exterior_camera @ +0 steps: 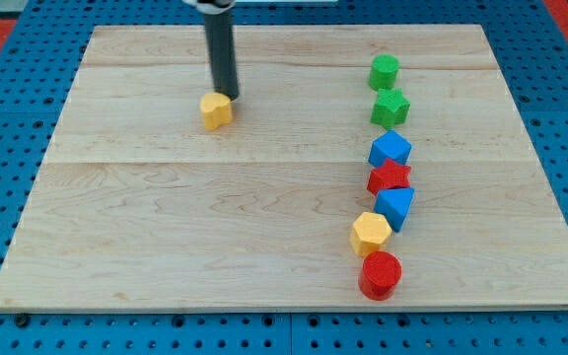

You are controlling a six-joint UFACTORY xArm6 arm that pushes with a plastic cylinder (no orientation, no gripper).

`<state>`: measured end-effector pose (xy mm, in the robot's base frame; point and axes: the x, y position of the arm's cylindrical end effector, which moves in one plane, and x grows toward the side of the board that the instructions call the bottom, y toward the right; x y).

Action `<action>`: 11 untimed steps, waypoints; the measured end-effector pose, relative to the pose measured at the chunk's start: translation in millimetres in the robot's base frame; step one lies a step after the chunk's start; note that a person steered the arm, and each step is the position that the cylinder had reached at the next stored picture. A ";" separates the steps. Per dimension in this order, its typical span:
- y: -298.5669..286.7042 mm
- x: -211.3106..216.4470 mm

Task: Separate the red star from the blue blocks

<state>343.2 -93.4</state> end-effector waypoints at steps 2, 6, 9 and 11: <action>5.0 54.0; 249.2 67.3; 258.8 151.2; 165.2 139.4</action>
